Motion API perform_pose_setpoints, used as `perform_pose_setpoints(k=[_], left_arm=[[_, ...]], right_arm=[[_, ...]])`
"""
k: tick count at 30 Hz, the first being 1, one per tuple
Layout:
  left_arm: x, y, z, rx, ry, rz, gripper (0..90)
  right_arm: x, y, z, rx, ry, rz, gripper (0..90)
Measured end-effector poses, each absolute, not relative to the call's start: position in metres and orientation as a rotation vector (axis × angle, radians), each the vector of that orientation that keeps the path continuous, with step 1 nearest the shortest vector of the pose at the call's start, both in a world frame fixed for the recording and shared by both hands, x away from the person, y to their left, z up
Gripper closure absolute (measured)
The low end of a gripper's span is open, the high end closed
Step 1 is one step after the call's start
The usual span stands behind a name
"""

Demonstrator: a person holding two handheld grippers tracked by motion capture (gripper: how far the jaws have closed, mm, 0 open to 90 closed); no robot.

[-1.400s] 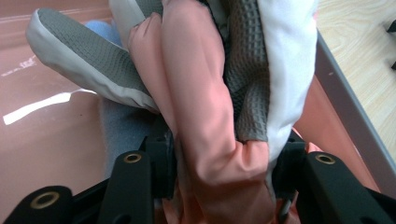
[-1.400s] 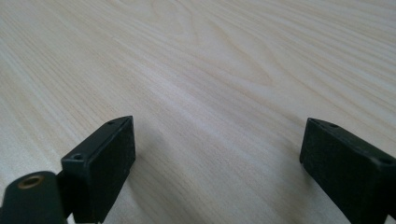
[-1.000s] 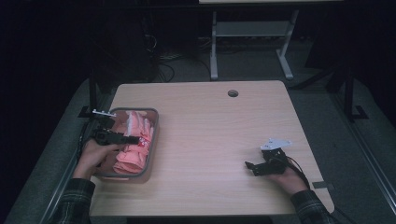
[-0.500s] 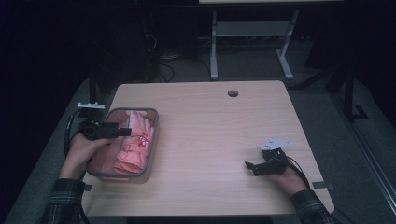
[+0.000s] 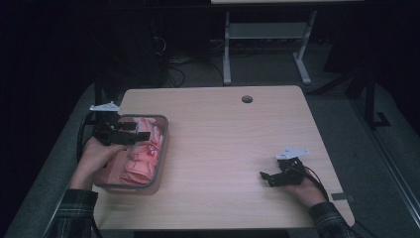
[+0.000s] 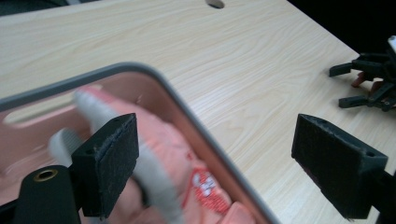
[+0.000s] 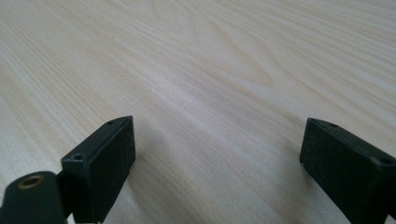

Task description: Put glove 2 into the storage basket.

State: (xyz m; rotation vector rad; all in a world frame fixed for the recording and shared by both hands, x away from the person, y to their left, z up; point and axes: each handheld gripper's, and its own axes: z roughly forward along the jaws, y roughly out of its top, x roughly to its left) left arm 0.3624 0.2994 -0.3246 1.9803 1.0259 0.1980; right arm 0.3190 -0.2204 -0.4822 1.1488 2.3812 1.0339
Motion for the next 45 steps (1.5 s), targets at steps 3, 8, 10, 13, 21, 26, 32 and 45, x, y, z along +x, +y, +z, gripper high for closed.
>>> perform_pose_setpoints(k=[3,8,10,13,21,26,32,45], left_arm=[[0.360,0.288,-0.322,1.976,1.004,0.198,14.4],[0.356,0.269,-0.321,1.984,0.965,0.197,14.5],[0.354,0.260,-0.322,1.981,0.955,0.193,14.4],[0.353,0.249,-0.325,1.998,0.932,0.192,14.4],[0.347,0.219,-0.334,2.031,0.888,0.194,14.5],[0.342,0.202,-0.342,2.044,0.871,0.195,14.5],[0.335,0.181,-0.351,2.069,0.846,0.196,14.4],[0.319,0.142,-0.388,2.142,0.793,0.208,14.5]], right_arm=[[0.319,-0.220,-0.482,1.149,2.382,1.034,9.8],[0.319,-0.220,-0.482,1.148,2.382,1.034,9.8],[0.319,-0.220,-0.482,1.148,2.382,1.034,9.8],[0.319,-0.220,-0.482,1.149,2.380,1.036,9.8],[0.319,-0.220,-0.482,1.149,2.382,1.035,9.8],[0.319,-0.220,-0.482,1.149,2.381,1.036,9.8],[0.319,-0.220,-0.482,1.150,2.381,1.034,9.8],[0.319,-0.220,-0.482,1.148,2.381,1.034,9.8]])
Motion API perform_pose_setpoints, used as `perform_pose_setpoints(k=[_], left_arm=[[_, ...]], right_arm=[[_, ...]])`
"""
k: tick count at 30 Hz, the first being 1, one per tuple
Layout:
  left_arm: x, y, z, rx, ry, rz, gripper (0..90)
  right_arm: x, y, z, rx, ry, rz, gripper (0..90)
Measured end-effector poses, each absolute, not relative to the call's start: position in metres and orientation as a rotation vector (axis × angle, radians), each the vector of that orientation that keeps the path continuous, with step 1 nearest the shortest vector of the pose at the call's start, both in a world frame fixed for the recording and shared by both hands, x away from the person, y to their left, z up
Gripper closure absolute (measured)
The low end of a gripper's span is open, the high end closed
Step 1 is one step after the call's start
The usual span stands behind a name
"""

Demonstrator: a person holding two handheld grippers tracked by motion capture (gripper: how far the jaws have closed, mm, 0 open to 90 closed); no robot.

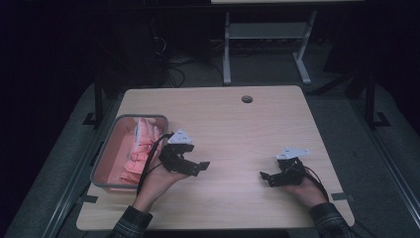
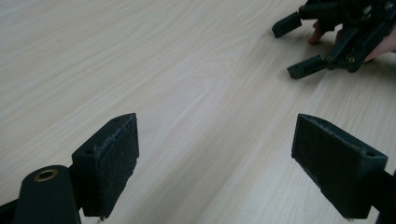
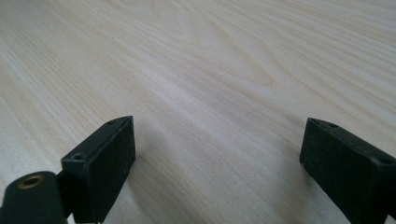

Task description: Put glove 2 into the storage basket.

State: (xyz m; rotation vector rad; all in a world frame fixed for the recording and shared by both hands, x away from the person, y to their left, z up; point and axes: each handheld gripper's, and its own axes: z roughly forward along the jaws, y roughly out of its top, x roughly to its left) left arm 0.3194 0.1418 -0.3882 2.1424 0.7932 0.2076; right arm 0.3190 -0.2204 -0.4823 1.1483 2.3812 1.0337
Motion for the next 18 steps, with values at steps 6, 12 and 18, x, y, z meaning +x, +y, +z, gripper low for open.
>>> perform_pose_setpoints(k=[6,12,18], left_arm=[[0.316,0.130,-0.404,2.176,0.776,0.224,14.5],[0.312,0.122,-0.421,2.174,0.755,0.236,14.5],[0.311,0.113,-0.438,2.200,0.742,0.237,14.5]], right_arm=[[0.319,-0.220,-0.482,1.148,2.381,1.033,9.8],[0.319,-0.220,-0.482,1.148,2.381,1.034,9.8],[0.319,-0.221,-0.482,1.148,2.383,1.033,9.8]])
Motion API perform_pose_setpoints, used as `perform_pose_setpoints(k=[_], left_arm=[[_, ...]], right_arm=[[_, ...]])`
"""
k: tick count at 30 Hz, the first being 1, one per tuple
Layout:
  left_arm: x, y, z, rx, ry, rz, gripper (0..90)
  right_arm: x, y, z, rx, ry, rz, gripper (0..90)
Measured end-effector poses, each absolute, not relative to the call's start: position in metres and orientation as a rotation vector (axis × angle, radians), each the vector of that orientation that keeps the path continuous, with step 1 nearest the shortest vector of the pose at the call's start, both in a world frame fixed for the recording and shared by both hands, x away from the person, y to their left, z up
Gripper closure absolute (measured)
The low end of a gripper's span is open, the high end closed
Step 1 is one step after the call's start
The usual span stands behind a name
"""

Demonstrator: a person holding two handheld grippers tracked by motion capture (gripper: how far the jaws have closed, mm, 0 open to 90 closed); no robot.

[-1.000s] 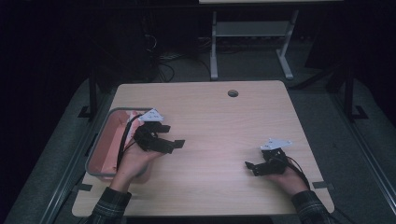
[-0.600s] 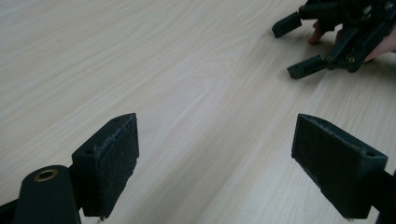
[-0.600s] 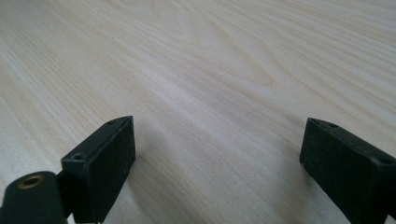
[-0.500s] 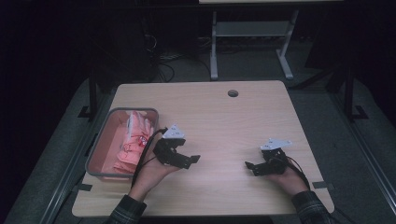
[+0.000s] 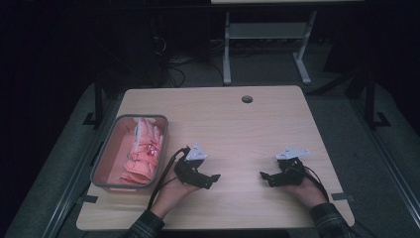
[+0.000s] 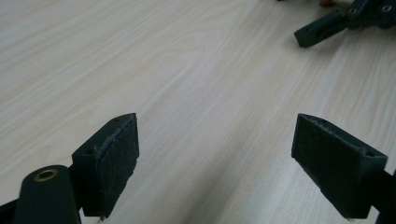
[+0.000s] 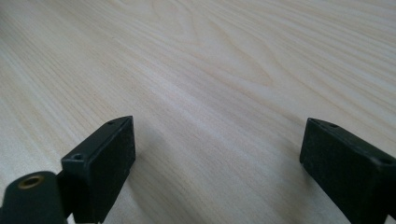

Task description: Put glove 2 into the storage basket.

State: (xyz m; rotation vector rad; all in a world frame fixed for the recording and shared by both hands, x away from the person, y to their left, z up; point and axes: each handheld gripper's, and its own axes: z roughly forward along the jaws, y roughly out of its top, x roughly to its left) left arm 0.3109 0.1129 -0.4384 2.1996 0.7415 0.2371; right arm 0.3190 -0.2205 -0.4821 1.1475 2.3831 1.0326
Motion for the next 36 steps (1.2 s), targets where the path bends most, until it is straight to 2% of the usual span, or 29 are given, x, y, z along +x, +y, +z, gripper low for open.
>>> perform_pose_setpoints(k=[13,21,36], left_arm=[[0.309,0.101,-0.470,2.272,0.716,0.233,14.5],[0.307,0.099,-0.478,2.255,0.696,0.293,13.6],[0.306,0.099,-0.478,2.255,0.692,0.290,12.8]], right_arm=[[0.319,-0.221,-0.482,1.148,2.383,1.032,9.8],[0.319,-0.220,-0.482,1.143,2.385,1.033,9.8],[0.318,-0.220,-0.482,1.145,2.386,1.033,9.8]])
